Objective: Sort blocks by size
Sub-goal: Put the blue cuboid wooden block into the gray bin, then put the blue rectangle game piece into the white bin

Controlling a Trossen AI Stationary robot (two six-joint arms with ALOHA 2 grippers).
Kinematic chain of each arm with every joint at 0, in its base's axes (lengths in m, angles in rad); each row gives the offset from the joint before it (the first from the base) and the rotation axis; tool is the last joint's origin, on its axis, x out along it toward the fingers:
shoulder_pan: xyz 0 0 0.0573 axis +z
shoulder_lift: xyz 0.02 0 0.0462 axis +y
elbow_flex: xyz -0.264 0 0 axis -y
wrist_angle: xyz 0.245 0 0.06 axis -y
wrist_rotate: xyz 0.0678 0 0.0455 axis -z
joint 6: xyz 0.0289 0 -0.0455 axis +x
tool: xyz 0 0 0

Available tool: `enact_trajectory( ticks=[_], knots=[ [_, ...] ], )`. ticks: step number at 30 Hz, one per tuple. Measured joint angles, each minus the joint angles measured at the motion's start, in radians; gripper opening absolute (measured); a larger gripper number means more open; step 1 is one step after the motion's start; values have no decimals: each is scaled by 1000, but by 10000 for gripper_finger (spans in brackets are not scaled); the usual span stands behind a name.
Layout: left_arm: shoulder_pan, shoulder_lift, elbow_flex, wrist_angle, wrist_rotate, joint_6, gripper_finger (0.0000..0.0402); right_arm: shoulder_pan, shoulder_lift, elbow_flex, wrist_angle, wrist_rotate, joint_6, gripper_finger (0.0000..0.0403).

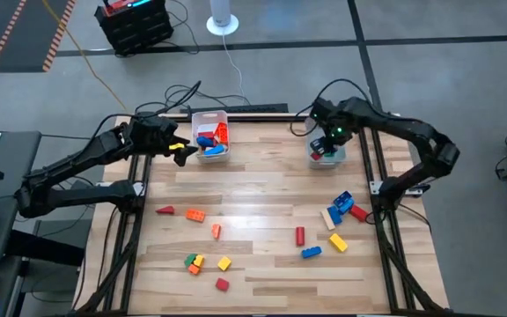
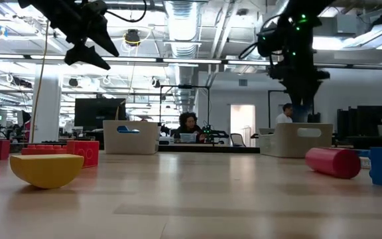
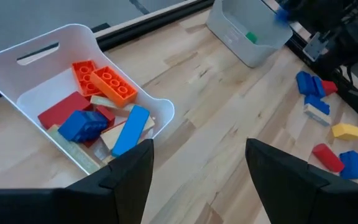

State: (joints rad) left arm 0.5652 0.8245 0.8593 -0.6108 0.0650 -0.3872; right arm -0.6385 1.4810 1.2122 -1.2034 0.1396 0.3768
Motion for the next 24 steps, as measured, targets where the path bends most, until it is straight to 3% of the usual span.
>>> enact_trajectory(
  ticks=[4,9,15,19,24],
  knots=[
    [0,0,0,2,0,-3,247,14,-7,-54,18,-14,-16,254],
    [0,0,0,-6,0,-3,247,92,-44,-58,2,-14,-110,258],
    [0,0,0,-33,9,-10,247,320,-174,-58,-100,-15,-203,259],
    [0,0,0,-18,10,-18,247,485,-248,-111,-76,-17,-205,259],
    [0,0,0,7,10,-19,247,621,-263,-267,-19,-184,-199,260]
  ],
)
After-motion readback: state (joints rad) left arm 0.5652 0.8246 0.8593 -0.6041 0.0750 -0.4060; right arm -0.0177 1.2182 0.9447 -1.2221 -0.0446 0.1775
